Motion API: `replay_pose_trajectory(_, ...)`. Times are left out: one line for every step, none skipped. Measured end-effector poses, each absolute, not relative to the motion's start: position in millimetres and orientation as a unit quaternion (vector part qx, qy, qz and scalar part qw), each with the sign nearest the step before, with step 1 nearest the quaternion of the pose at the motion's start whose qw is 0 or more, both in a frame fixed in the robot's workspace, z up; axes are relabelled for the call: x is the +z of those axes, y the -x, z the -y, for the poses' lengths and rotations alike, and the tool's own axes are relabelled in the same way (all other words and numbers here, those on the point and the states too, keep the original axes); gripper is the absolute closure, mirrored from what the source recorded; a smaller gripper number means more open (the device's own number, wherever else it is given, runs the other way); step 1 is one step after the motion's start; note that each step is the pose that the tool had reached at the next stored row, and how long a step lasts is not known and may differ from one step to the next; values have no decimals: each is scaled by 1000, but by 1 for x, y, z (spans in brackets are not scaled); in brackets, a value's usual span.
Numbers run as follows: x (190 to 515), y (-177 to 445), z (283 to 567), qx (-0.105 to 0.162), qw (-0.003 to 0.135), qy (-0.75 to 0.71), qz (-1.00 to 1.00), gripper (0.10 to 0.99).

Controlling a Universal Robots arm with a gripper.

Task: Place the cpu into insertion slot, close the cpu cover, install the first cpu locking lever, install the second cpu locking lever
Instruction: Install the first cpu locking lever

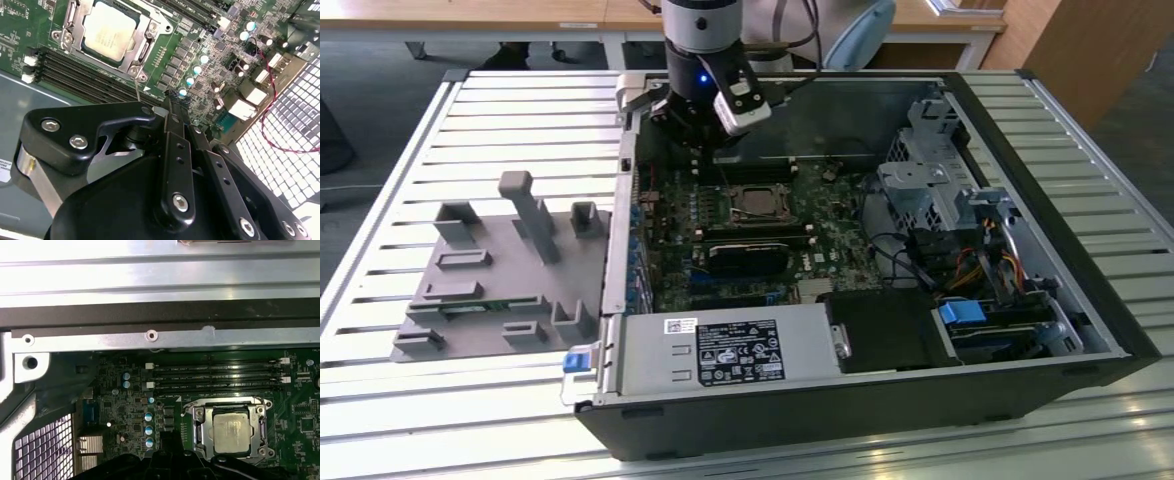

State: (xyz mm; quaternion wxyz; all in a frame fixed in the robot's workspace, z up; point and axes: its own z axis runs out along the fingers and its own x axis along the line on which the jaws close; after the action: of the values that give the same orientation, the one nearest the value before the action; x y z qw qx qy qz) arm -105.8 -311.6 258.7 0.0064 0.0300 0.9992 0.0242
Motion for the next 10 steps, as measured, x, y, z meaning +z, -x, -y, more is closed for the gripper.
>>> replay_pose_trajectory(259,106,312,24,6,-30,-999,965)
replay_pose_trajectory(258,106,312,24,6,-30,-999,965)
replay_pose_trajectory(258,106,311,24,6,-30,-999,965)
replay_pose_trajectory(258,106,311,24,6,-30,-999,965)
replay_pose_trajectory(258,106,311,24,6,-30,-999,965)
replay_pose_trajectory(258,106,311,24,6,-30,-999,965)
replay_pose_trajectory(258,106,310,24,6,-30,-999,965)
replay_pose_trajectory(258,106,310,24,6,-30,-999,965)
replay_pose_trajectory(258,106,309,24,6,-30,-999,965)
replay_pose_trajectory(258,106,309,24,6,-30,-999,965)
